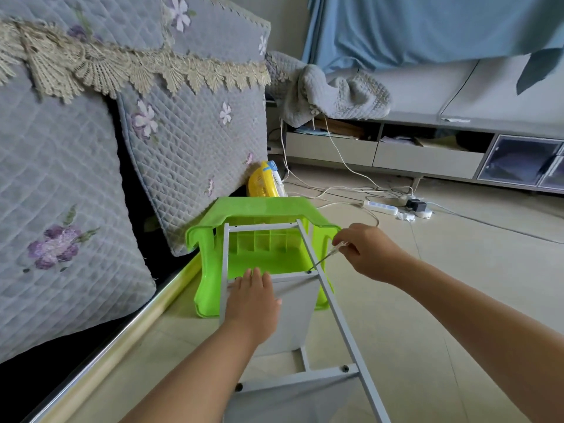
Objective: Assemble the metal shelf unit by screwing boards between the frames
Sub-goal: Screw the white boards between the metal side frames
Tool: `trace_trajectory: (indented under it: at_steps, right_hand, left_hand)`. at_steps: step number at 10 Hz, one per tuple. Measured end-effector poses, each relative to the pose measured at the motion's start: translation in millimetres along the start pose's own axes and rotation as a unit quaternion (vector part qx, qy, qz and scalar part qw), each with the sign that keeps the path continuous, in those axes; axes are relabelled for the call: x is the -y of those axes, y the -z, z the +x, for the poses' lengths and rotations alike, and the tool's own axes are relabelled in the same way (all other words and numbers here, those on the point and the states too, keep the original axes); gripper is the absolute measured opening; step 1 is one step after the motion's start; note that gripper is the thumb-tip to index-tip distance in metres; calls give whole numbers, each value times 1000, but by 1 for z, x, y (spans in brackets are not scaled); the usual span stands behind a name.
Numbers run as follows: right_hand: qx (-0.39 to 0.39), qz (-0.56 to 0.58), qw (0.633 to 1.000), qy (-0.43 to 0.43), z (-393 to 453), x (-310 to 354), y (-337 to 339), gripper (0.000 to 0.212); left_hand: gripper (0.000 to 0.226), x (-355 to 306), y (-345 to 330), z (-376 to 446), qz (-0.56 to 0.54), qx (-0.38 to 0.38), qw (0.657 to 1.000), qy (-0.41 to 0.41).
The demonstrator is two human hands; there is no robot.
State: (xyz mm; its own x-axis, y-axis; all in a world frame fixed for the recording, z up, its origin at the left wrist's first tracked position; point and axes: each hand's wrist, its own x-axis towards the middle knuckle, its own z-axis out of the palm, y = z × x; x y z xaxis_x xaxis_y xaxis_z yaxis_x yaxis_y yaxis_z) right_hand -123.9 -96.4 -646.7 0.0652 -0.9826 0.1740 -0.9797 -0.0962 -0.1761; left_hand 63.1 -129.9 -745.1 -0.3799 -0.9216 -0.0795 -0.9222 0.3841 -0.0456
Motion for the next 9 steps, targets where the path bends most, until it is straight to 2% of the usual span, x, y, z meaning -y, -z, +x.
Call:
trace_trajectory:
  at_steps: [4, 7, 9]
  right_hand:
    - [19, -37, 998, 38, 12, 4, 2, 29]
    - [75, -116, 988, 65, 28, 16, 10, 27]
    - [105, -136, 983, 65, 32, 17, 15, 27]
  left_hand:
    - [59, 8, -7, -2, 0, -27, 999, -25]
    - [55, 23, -10, -2, -39, -41, 996, -71]
    - [55, 22, -10, -4, -56, -41, 995, -71]
